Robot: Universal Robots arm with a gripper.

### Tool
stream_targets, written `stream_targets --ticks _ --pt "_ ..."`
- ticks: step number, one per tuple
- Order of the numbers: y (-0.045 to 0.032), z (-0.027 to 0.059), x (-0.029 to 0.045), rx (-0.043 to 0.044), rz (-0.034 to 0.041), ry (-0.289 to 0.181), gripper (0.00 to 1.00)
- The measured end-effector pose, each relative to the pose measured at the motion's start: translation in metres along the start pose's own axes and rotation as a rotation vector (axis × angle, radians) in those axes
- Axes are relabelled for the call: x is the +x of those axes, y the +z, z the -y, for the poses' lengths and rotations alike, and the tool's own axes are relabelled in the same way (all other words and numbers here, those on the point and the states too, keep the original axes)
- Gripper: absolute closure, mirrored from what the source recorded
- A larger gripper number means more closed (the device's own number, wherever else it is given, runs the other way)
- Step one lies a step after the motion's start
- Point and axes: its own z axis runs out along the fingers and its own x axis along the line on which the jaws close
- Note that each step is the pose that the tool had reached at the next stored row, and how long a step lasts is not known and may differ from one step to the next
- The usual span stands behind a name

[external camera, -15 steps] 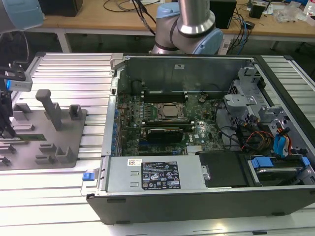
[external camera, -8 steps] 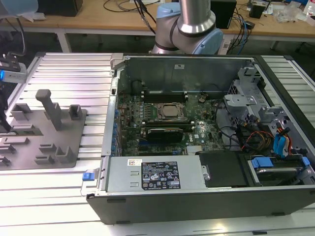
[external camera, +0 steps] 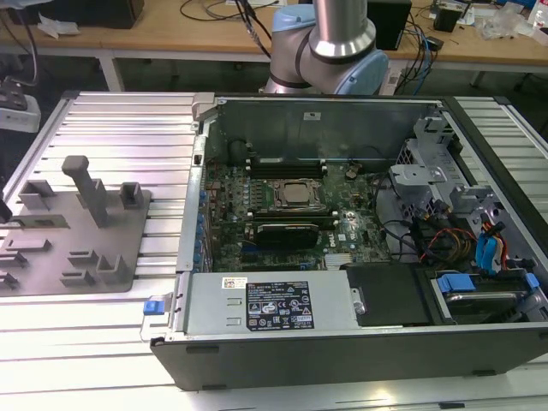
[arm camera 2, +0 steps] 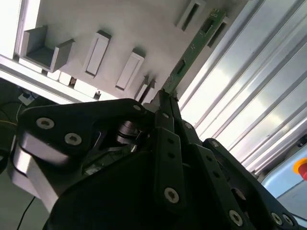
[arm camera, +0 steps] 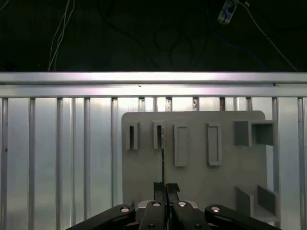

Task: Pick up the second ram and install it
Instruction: 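Pick up the second ram and move it above second insertion slot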

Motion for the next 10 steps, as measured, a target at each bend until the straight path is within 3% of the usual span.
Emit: stream_targets --ticks 8,10 --pt "-0.0211 -0.0009 -0.0002 -0.0001 -0.0001 0.000 0.91" --pt "-0.0304 -0.0013 -0.0003 -0.0001 -0.0001 0.000 0.91"
